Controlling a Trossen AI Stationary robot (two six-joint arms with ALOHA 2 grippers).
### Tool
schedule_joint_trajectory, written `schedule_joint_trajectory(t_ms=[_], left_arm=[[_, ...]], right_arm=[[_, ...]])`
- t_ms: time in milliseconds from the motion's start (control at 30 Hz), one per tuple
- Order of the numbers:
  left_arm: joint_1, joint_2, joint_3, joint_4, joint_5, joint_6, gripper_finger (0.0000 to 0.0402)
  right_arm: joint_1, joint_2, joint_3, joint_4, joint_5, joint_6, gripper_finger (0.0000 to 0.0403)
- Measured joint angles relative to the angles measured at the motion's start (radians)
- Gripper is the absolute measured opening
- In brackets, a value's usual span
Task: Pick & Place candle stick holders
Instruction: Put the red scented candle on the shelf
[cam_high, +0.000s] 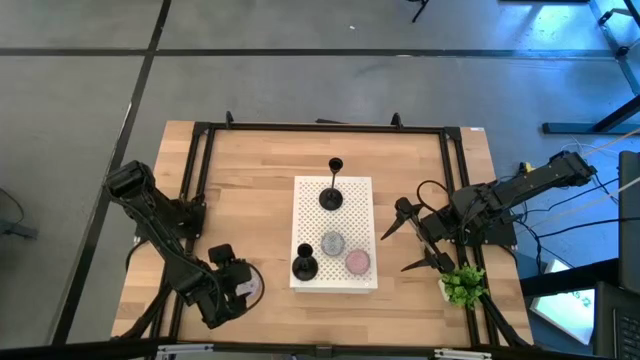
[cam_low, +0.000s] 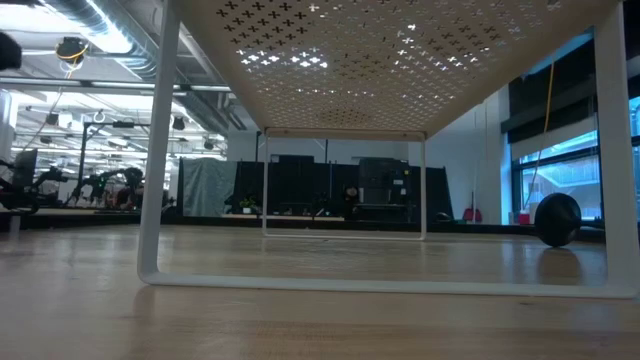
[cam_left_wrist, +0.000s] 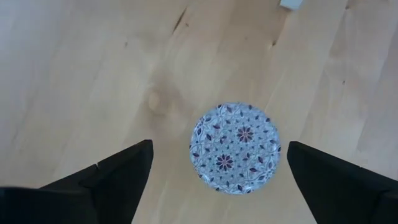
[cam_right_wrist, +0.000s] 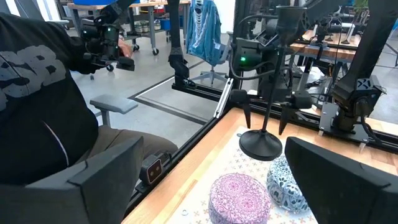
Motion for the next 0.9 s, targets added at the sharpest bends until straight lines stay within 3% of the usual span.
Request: schedule_joint_trajectory(t_ms=[567, 900], left_arm=[[-0.001, 0.000, -0.131, 0.245, 0.000, -0.010, 0.0375], [-0.001, 0.000, -0.171, 0.277, 0.010, -0.036, 0.0375]], right_arm=[[0.000, 0.000, 0.000, -0.001, 0.000, 0.000, 0.0393], [0.000, 0.000, 0.000, -0.003, 0.000, -0.003, 0.0393]])
